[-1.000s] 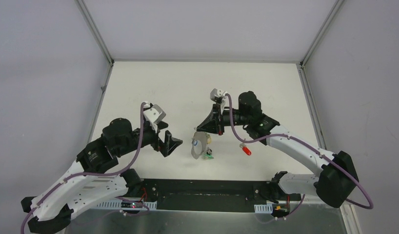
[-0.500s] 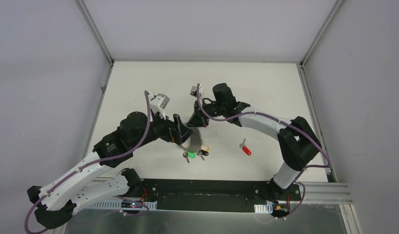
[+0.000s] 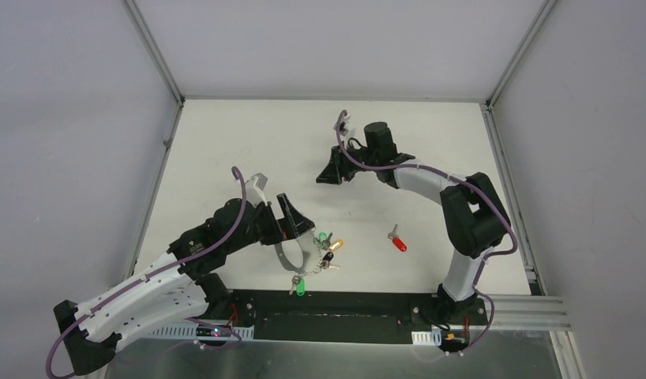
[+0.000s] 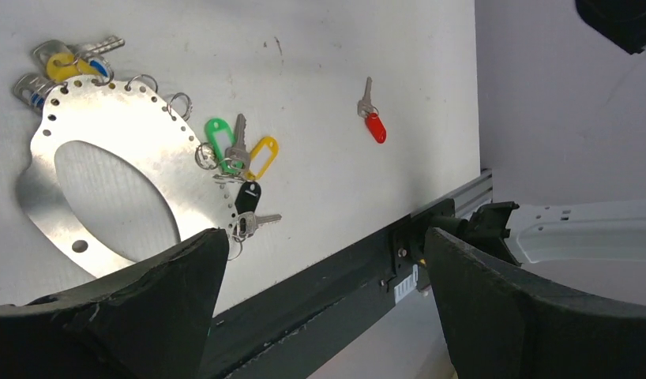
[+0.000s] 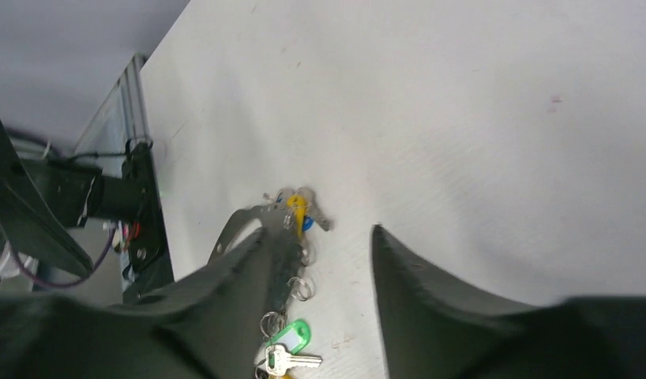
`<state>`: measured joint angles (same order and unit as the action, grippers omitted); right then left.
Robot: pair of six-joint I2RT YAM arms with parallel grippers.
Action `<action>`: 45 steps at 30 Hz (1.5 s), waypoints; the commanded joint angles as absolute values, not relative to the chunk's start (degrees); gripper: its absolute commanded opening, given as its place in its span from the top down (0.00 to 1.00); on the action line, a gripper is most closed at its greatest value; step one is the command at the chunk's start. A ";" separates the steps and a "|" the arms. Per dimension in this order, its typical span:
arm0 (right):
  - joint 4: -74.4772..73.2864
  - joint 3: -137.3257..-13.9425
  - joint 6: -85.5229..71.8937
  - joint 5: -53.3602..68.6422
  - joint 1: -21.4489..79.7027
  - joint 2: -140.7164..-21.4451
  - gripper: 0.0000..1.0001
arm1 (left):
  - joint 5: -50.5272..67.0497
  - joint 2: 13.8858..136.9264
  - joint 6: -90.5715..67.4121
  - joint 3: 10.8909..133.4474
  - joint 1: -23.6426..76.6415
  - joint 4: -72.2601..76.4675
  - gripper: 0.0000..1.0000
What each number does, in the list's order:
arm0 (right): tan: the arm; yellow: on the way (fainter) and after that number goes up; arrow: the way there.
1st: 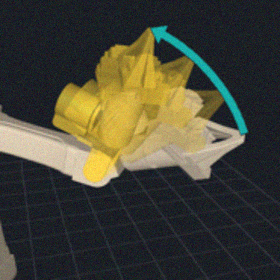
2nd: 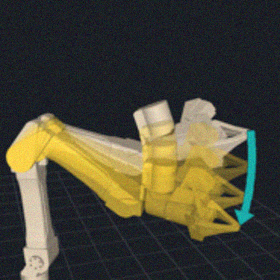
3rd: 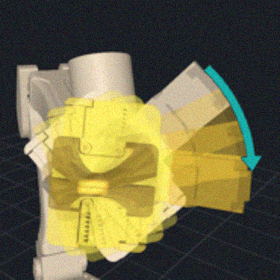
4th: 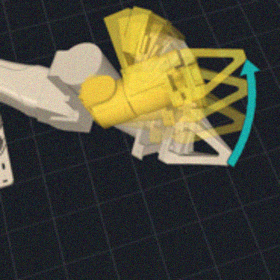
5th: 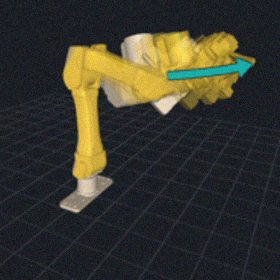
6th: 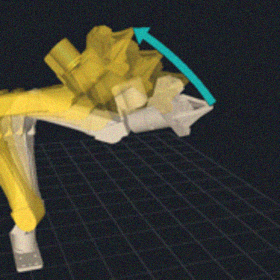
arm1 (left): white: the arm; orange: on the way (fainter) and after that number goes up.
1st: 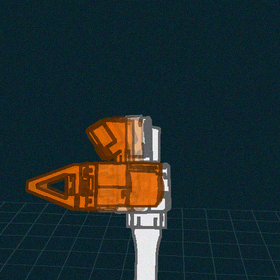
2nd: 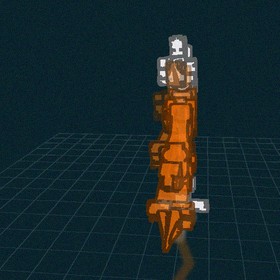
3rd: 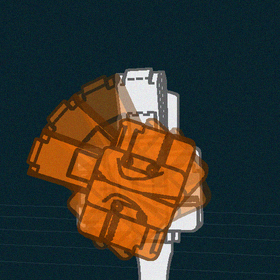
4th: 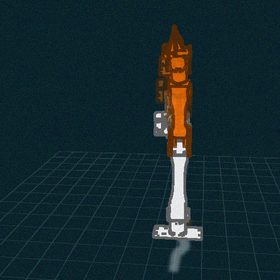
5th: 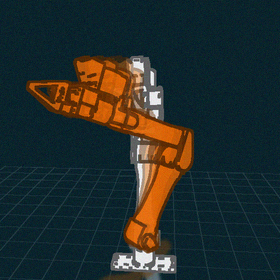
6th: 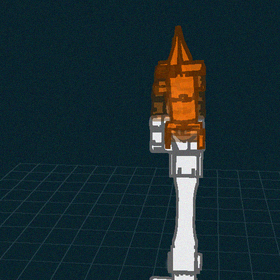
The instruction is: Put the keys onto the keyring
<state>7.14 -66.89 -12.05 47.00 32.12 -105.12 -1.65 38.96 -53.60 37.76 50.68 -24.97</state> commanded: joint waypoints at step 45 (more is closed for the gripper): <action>-20.00 -36.86 -36.96 28.98 17.51 -50.65 0.02 | 9.25 59.05 -54.23 40.11 42.16 -33.31 0.18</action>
